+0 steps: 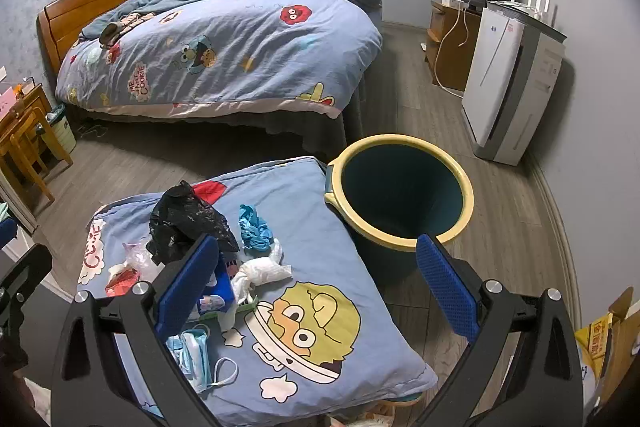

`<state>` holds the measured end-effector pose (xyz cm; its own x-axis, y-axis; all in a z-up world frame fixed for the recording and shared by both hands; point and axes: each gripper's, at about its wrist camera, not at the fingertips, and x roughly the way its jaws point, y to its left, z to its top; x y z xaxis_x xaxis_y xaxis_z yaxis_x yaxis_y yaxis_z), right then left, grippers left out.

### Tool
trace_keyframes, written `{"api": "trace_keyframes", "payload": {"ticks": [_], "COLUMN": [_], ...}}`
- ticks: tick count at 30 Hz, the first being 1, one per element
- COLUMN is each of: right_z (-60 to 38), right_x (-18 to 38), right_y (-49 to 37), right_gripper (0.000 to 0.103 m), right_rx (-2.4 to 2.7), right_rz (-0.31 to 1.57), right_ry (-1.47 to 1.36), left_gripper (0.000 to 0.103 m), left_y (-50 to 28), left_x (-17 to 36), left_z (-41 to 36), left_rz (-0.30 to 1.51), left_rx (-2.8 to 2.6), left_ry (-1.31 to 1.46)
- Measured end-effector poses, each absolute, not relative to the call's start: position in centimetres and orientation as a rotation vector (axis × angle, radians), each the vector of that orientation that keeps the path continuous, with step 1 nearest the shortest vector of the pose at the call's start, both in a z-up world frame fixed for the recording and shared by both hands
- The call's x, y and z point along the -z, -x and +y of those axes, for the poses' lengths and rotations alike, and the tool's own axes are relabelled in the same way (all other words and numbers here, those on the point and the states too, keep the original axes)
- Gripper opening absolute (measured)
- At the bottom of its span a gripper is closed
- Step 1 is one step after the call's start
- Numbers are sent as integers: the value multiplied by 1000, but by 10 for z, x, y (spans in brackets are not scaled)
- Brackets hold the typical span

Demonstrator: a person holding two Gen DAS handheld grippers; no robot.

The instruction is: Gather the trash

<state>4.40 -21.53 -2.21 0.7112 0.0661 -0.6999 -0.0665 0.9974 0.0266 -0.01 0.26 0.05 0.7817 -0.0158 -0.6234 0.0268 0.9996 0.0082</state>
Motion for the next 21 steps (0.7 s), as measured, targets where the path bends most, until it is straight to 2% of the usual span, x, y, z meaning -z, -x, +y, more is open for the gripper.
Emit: {"api": "trace_keyframes", "payload": {"ticks": [21], "right_z": [-213], "right_x": [22], "right_y": [-44], "right_gripper": [97], "right_rx": [-69], "right_rz": [776], "right_ry": [8], "left_gripper": [98], "left_y": [0], "left_x": [-1], "left_z": [3], "left_rz": [672], "left_rx": [24], "left_ry": [-12]}}
